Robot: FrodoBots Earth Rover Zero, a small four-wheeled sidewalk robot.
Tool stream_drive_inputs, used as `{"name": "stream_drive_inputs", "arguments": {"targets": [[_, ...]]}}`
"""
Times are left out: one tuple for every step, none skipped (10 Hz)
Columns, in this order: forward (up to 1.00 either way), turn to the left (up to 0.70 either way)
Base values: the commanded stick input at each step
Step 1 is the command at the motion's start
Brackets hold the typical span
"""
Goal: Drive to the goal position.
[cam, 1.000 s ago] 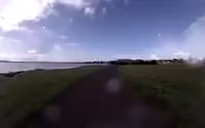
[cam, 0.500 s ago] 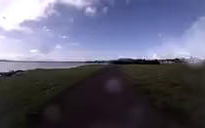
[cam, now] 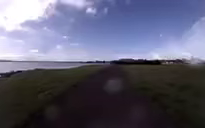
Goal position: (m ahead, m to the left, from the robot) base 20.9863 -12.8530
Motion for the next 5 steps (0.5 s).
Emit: {"name": "stream_drive_inputs", "arguments": {"targets": [[0.7, 0.0], [0.7, 0.0], [0.7, 0.0], [0.7, 0.0], [0.7, 0.0]]}}
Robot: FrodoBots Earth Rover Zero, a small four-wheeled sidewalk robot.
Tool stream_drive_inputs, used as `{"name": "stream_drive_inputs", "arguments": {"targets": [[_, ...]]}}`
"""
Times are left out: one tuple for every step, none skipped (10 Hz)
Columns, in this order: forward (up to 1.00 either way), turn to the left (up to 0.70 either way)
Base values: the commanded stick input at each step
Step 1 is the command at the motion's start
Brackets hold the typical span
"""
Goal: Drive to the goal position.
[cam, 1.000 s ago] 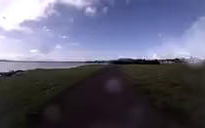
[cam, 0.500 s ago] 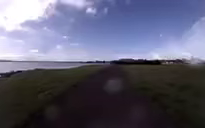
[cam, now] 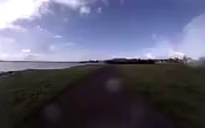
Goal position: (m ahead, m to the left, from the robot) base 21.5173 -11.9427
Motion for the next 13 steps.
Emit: {"name": "stream_drive_inputs", "arguments": {"targets": [[0.7, 0.0], [0.7, 0.0], [0.7, 0.0], [0.7, 0.0], [0.7, 0.0], [0.7, 0.0], [0.7, 0.0], [0.7, 0.0], [0.7, 0.0], [0.7, 0.0], [0.7, 0.0], [0.7, 0.0], [0.7, 0.0]]}}
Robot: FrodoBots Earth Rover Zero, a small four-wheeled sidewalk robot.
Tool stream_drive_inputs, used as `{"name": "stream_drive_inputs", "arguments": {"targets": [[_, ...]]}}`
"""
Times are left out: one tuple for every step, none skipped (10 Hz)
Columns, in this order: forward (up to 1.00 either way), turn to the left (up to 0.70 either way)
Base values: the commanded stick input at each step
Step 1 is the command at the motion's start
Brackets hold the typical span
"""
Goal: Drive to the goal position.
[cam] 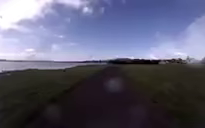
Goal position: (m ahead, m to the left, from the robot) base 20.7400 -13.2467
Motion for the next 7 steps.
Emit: {"name": "stream_drive_inputs", "arguments": {"targets": [[0.7, 0.0], [0.7, -0.14], [0.7, -0.35], [0.7, -0.35], [0.7, -0.35], [0.7, -0.3], [0.7, -0.06]]}}
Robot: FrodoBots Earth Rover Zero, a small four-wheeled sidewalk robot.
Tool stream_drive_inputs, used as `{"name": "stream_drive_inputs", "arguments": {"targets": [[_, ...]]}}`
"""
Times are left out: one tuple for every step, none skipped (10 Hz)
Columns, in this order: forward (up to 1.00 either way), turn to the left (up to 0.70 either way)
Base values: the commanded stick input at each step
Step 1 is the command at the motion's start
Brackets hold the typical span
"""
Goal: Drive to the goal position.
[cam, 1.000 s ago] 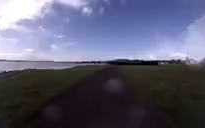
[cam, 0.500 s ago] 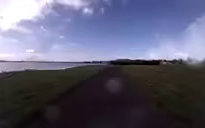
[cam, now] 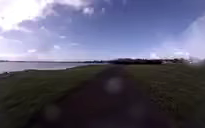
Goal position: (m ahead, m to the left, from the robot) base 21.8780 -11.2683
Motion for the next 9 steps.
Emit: {"name": "stream_drive_inputs", "arguments": {"targets": [[0.7, 0.0], [0.7, 0.0], [0.7, 0.0], [0.7, 0.0], [0.7, 0.0], [0.7, 0.0], [0.7, 0.0], [0.7, 0.0], [0.7, 0.0]]}}
